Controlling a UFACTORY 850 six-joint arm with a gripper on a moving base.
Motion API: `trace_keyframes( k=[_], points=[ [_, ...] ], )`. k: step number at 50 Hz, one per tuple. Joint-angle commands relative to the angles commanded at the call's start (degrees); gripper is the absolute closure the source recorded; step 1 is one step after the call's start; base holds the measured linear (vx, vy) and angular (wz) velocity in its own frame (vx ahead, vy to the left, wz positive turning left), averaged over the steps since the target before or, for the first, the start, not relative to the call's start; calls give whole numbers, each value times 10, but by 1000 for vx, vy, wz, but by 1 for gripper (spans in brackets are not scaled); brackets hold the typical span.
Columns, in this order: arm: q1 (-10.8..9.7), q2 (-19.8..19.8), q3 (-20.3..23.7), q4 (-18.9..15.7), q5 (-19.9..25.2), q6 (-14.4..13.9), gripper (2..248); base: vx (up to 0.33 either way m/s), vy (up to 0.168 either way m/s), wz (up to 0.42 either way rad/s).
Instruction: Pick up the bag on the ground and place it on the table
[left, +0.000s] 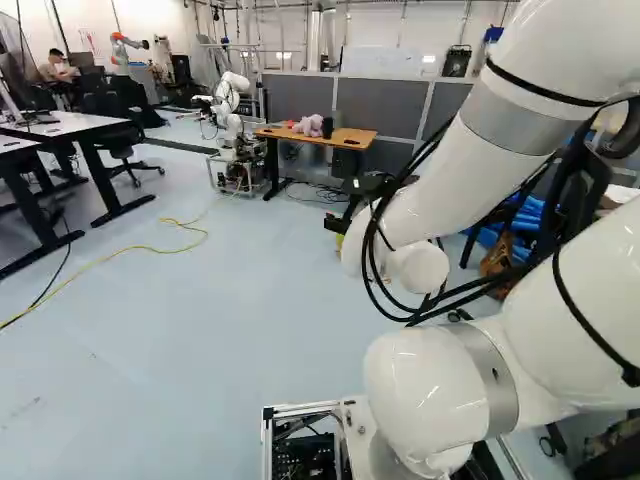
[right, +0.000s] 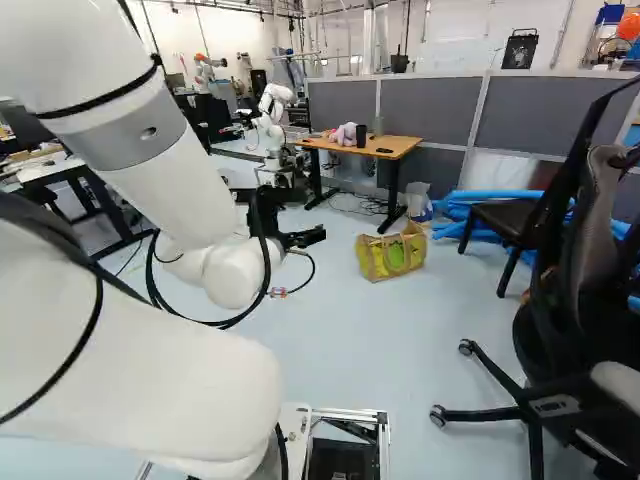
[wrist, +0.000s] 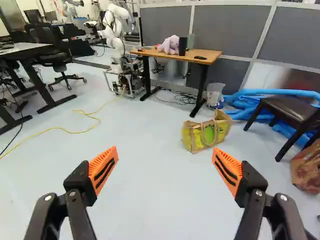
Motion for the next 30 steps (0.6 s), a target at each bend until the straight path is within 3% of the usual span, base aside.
trace_keyframes(
  k=[30],
  points=[
    [0,0,0,0,0,0,3,253,7,-18]
  ],
)
